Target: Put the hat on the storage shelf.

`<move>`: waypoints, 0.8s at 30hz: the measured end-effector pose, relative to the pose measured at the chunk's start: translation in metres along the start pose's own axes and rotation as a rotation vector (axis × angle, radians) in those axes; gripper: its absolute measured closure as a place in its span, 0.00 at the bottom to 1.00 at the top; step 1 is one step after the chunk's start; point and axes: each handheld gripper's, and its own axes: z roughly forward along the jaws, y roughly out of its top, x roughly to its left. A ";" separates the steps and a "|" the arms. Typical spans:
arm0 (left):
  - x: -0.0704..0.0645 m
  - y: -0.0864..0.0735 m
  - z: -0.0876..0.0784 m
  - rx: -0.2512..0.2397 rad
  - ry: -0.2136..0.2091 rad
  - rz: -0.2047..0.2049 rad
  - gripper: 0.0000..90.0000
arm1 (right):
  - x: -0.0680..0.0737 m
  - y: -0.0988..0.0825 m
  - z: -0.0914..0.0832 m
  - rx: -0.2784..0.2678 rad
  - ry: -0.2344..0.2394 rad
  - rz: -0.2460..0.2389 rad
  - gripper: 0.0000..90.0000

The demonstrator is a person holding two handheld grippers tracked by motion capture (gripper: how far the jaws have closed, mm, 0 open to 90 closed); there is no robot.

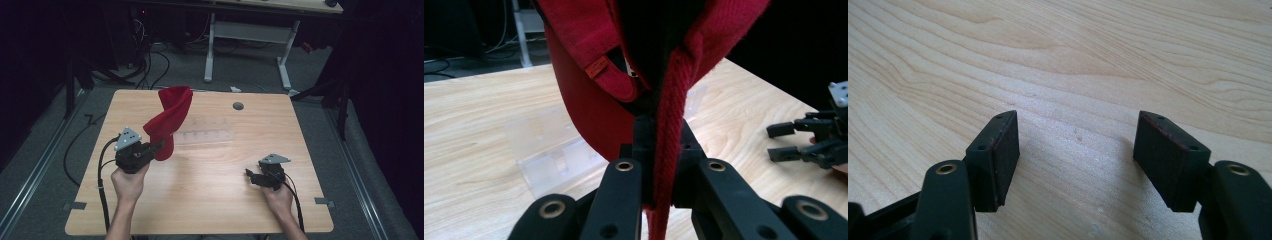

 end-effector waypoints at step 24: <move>0.033 0.028 0.035 -0.087 0.077 0.028 0.94 | 0.000 0.000 0.000 0.001 0.004 -0.004 0.37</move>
